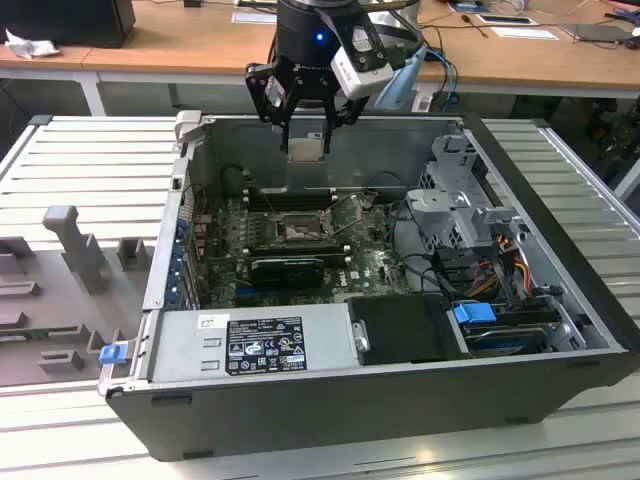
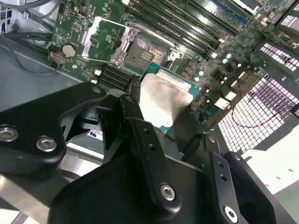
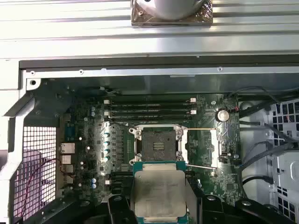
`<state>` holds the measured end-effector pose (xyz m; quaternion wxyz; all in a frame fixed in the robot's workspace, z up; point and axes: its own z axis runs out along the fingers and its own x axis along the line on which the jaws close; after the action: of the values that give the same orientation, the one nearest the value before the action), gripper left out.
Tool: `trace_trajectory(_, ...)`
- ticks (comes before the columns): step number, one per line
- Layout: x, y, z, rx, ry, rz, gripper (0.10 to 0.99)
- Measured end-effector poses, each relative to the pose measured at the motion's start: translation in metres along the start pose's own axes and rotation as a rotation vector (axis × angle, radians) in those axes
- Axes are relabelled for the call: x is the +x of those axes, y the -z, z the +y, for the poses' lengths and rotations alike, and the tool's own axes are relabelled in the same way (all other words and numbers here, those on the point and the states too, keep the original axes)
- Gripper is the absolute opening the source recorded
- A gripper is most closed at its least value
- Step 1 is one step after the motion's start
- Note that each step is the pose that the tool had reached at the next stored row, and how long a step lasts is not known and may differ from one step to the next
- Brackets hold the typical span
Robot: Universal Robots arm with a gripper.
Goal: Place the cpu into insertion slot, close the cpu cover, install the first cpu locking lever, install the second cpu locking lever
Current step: 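Place the cpu into insertion slot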
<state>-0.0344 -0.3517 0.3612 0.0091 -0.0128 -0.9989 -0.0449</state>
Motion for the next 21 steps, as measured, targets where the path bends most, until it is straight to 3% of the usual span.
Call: trace_trajectory(21, 0.0000, 0.0000, 0.0000, -0.002, -0.090, -0.0081, 0.529)
